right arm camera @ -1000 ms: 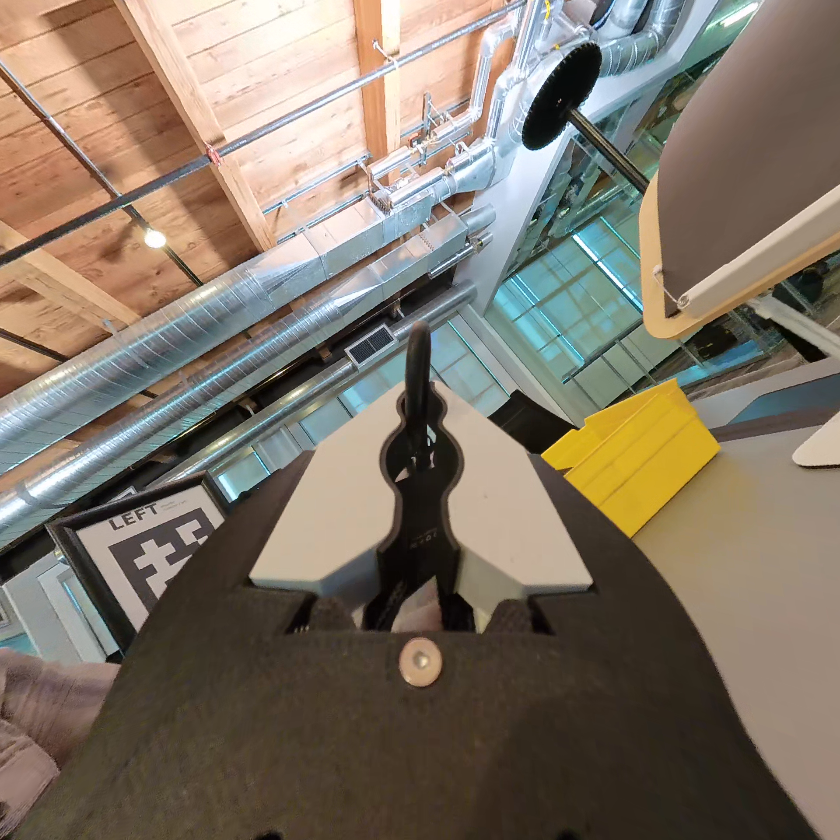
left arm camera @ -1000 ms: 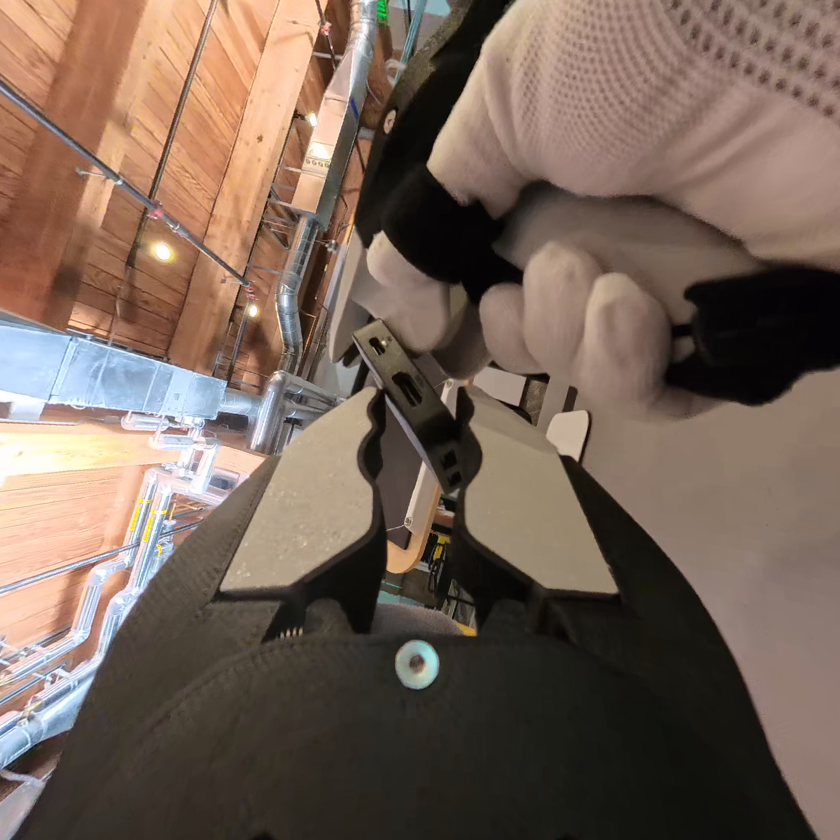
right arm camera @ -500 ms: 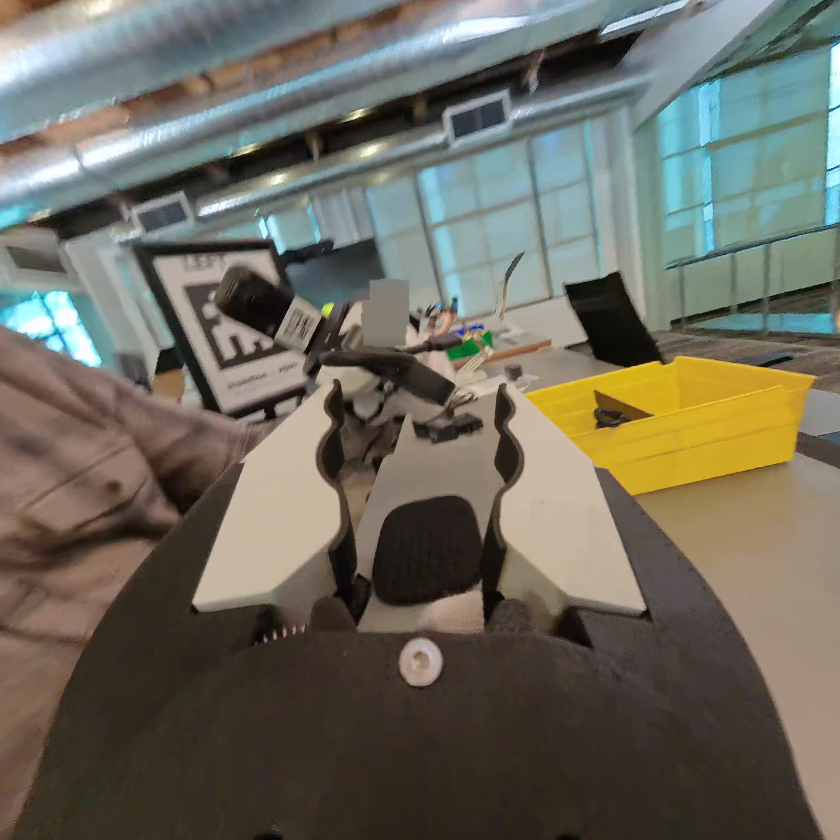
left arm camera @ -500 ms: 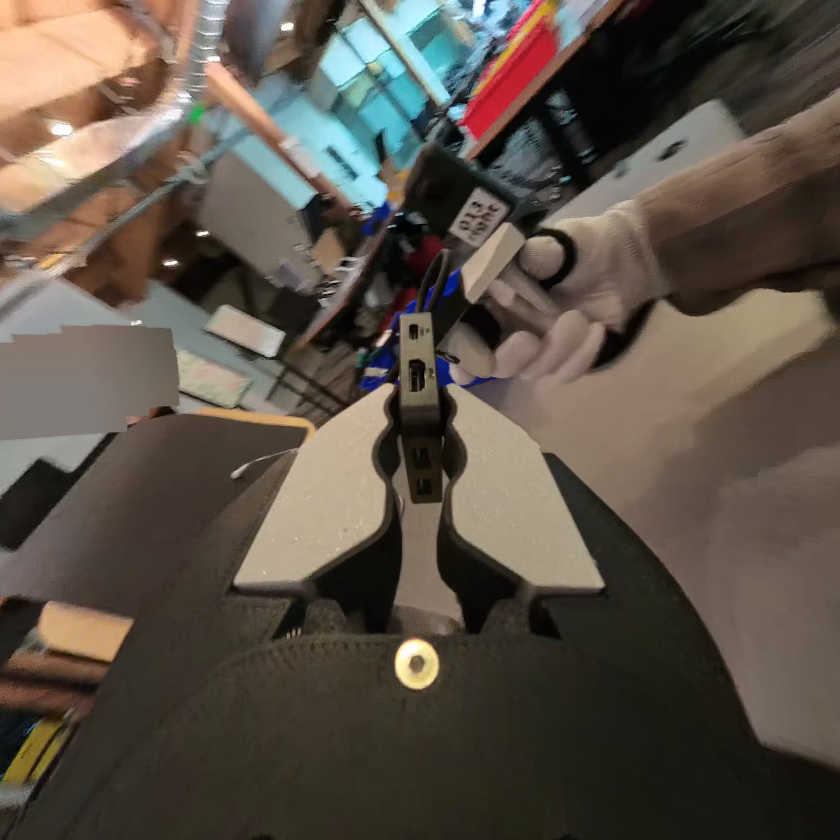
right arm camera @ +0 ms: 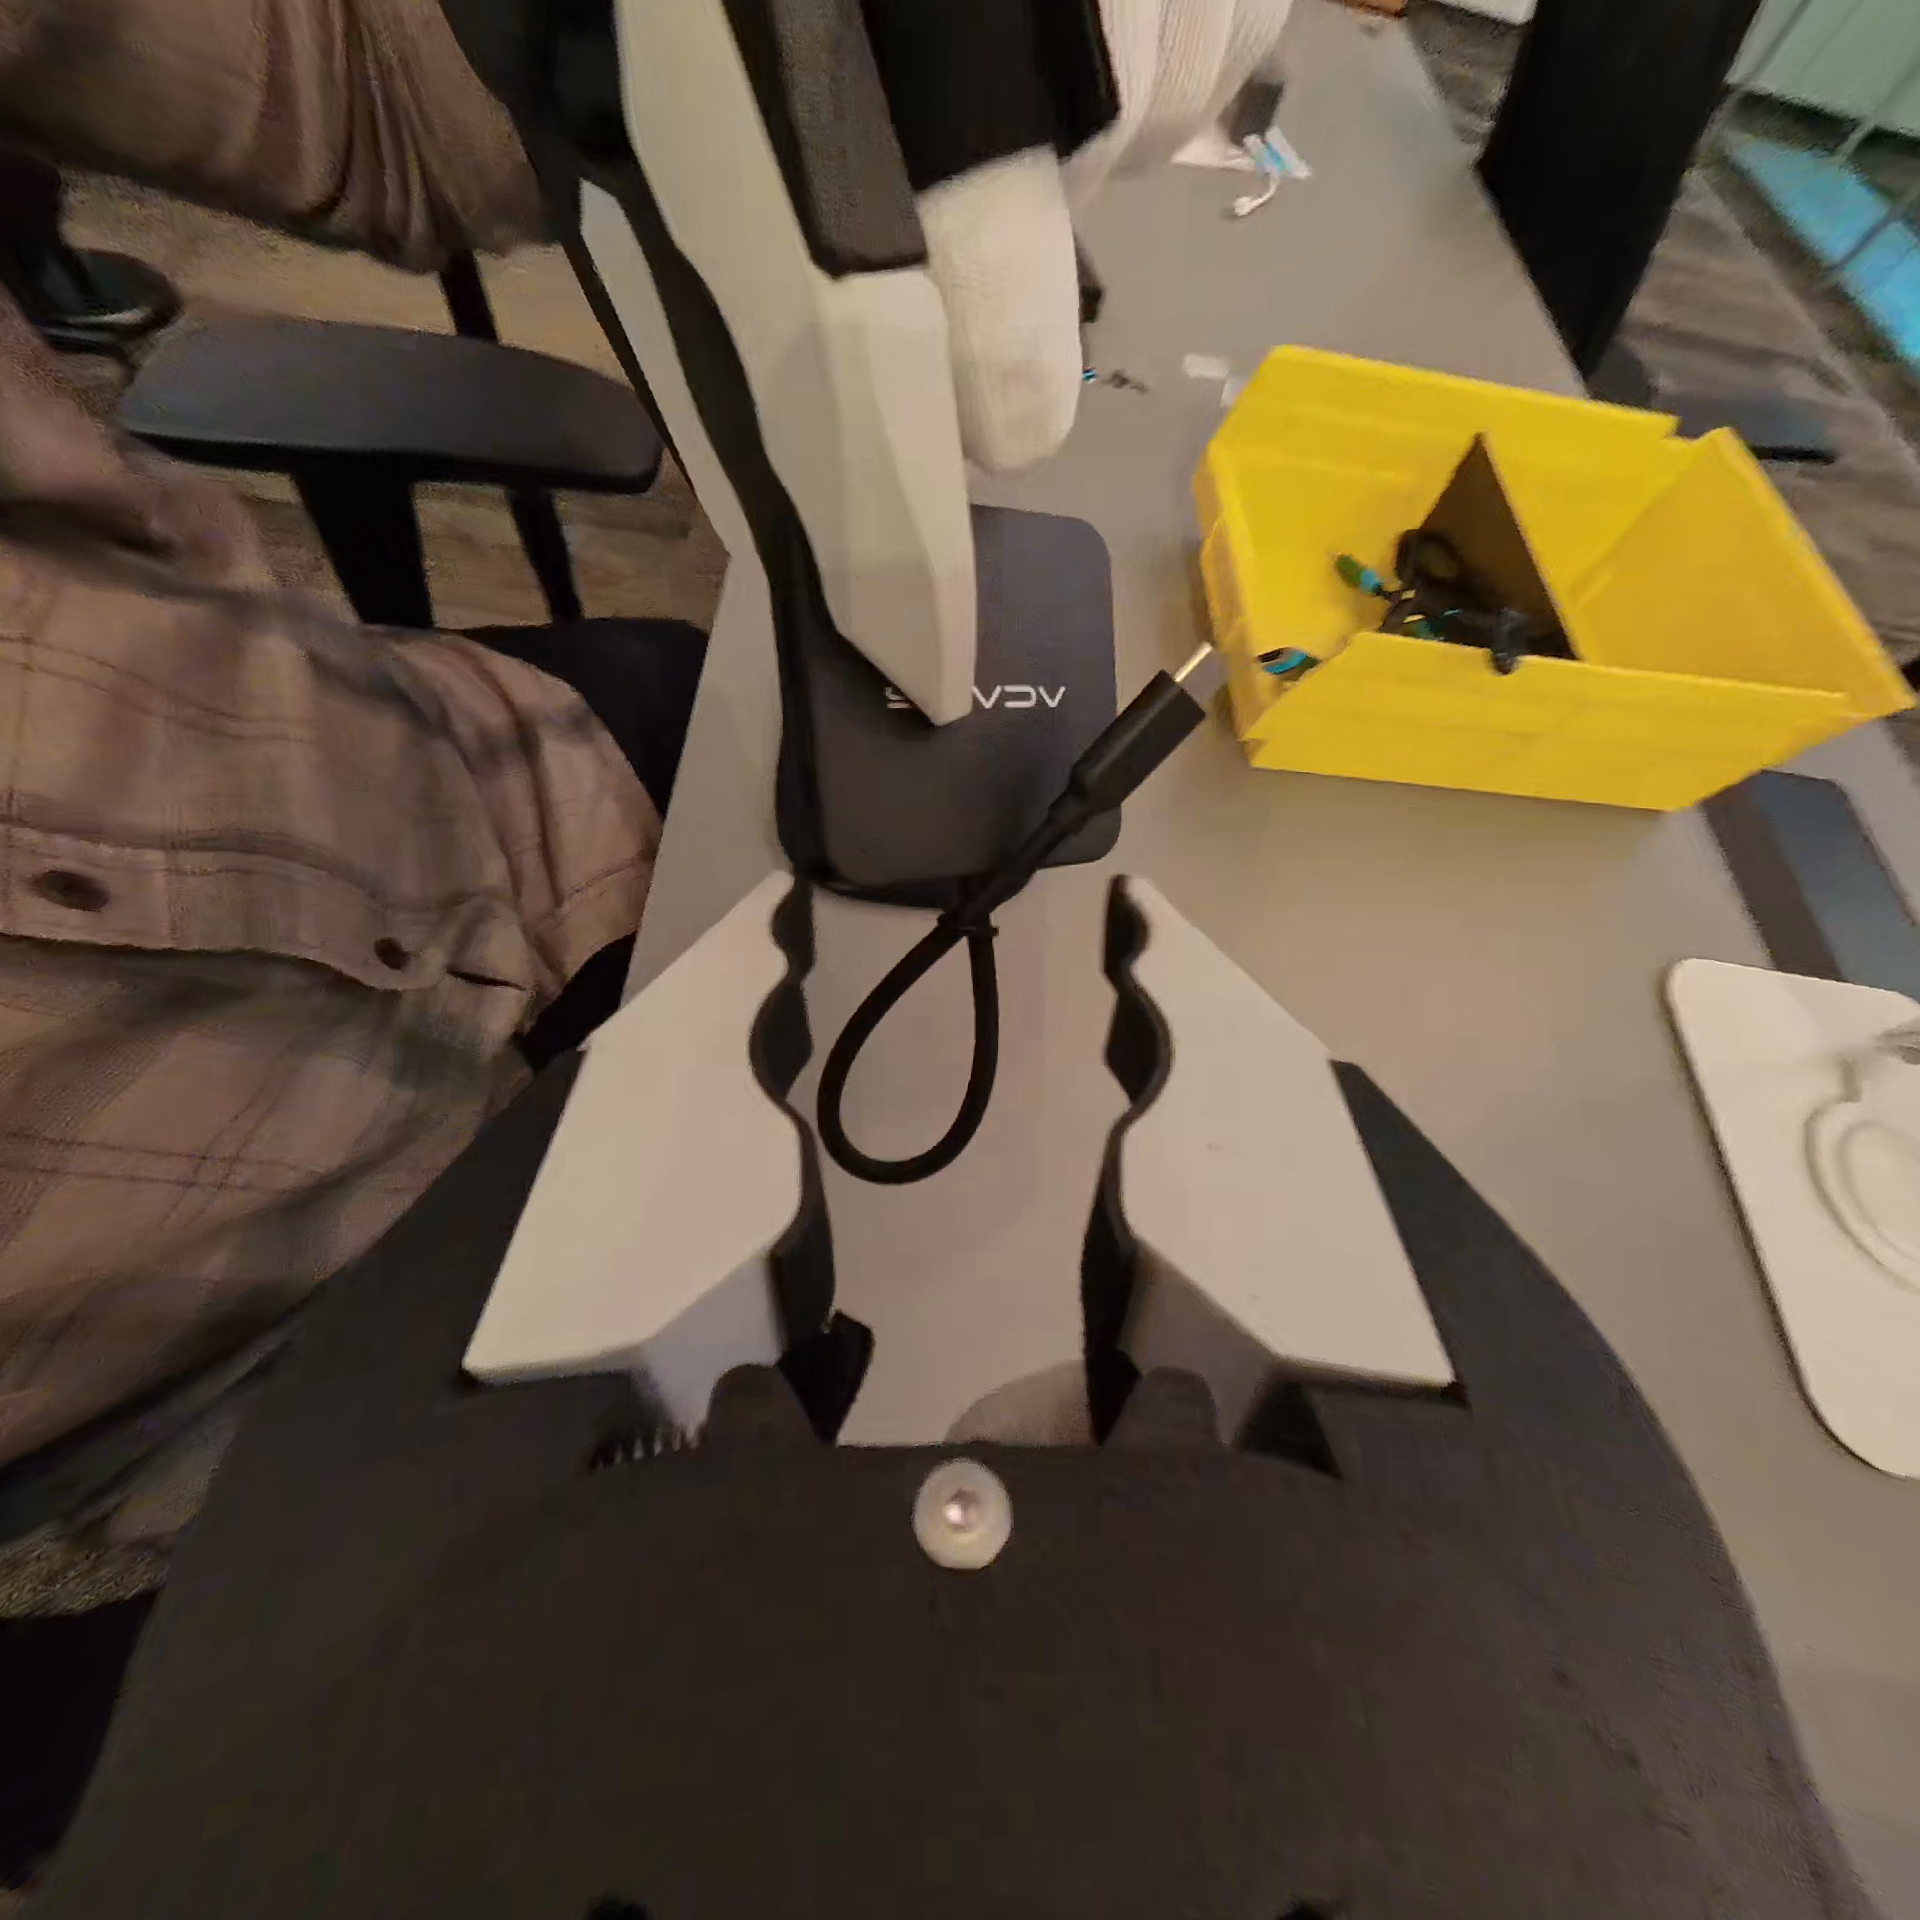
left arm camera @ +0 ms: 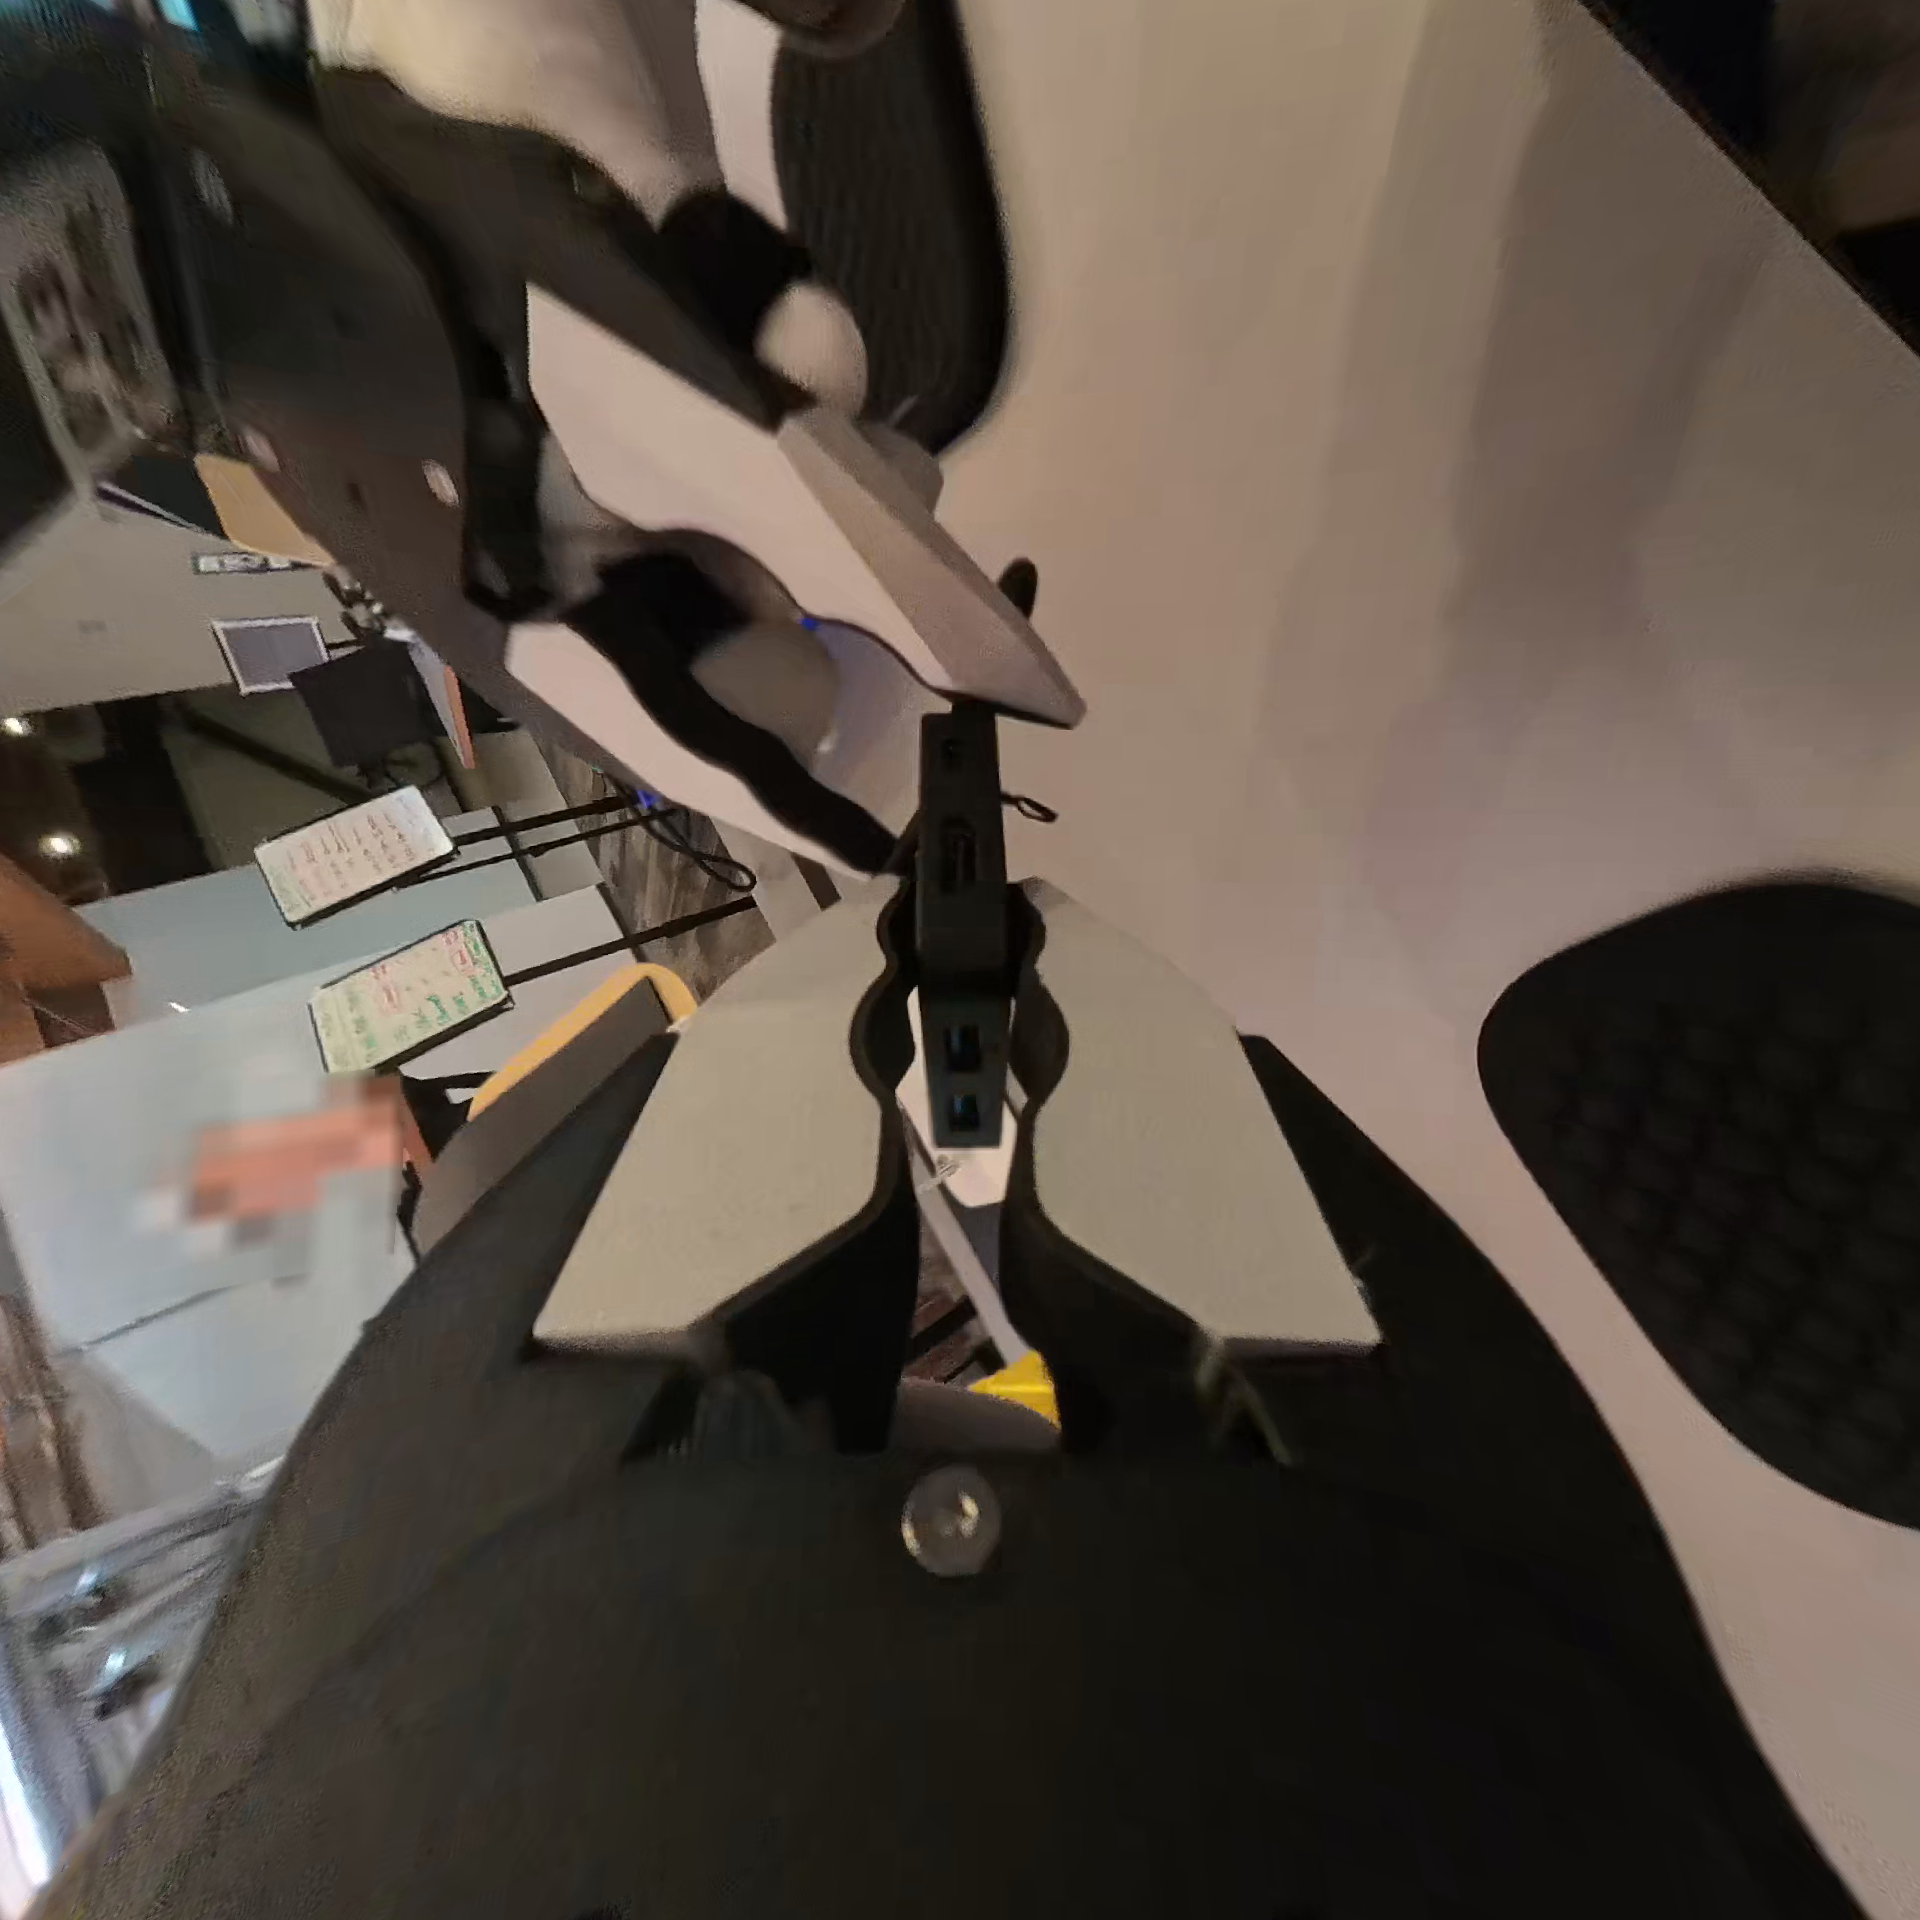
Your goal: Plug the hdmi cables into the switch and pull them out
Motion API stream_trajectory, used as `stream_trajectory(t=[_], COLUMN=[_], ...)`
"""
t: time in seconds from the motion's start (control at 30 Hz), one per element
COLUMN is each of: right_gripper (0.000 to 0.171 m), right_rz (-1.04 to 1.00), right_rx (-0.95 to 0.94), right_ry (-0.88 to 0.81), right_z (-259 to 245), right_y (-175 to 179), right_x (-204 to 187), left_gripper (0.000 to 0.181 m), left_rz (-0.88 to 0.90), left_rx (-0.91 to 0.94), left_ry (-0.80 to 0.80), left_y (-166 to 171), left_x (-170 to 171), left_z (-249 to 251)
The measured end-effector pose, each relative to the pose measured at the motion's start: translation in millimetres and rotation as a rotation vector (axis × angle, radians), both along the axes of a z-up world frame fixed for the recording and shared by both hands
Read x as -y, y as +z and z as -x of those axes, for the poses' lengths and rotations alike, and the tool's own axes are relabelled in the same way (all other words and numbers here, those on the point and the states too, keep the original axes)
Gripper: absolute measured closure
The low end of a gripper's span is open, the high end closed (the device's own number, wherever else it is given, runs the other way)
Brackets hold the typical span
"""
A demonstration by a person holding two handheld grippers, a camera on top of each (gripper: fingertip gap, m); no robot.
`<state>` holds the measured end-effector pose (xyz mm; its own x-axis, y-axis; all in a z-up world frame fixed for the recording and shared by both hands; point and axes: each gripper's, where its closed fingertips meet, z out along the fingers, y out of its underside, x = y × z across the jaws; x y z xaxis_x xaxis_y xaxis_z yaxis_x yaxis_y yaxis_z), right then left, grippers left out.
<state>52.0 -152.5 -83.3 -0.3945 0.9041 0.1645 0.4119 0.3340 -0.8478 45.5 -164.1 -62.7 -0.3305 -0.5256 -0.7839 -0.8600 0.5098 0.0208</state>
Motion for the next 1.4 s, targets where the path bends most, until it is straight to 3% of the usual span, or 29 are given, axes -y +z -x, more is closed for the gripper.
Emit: stream_trajectory(t=[0.1,0.2,0.23,0.47,0.6,0.7,0.77,0.93,1.03,1.13,1.27,1.4], right_gripper=[0.137,0.141,0.158,0.161,0.162,0.162,0.162,0.163,0.163,0.163,0.162,0.162], right_rz=[0.045,0.06,0.043,0.198,0.231,0.234,0.219,0.156,0.148,0.116,0.111,0.099], right_rx=[0.031,0.012,-0.002,-0.112,-0.128,-0.132,-0.113,0.031,0.146,0.263,0.352,0.438], right_ry=[0.09,0.133,0.133,0.199,0.115,0.014,-0.079,-0.391,-0.526,-0.587,-0.631,-0.631], right_z=[-0.6,-1.5,-1.5,-0.4,9.7,16.3,18.6,16.1,13.2,9.9,8.0,3.3], right_y=[-12.2,-10.8,-10.8,2.7,2.4,-4.8,-14.5,-58.9,-93.9,-128.7,-156.6,-176.5], right_x=[13.1,18.8,17.5,21.6,5.4,-15.0,-34.7,-97.3,-120.9,-130.3,-135.5,-134.5], left_gripper=[0.167,0.167,0.167,0.167,0.166,0.144,0.133,0.14,0.144,0.146,0.147,0.149], left_rz=[-0.026,-0.013,0.004,0.101,0.115,0.043,-0.032,-0.169,-0.114,-0.01,0.086,0.116], left_rx=[-0.058,-0.049,-0.04,0.083,0.16,0.21,0.227,0.302,0.266,0.209,0.123,0.146], left_ry=[-0.007,-0.016,-0.024,-0.034,0.042,0.168,0.293,0.64,0.826,0.945,0.973,0.959], left_y=[0.4,2.3,2.3,11.4,9.8,15.6,31.0,68.0,39.5,-13.1,-78.1,-107.1], left_x=[5.8,10.2,12.0,12.9,-6.5,-27.2,-35.0,-45.8,-55.6,-70.9,-98.2,-134.0], left_z=[-2.8,-2.4,-2.3,-1.7,13.3,38.1,69.9,189.4,258.1,302.8,333.0,337.2])
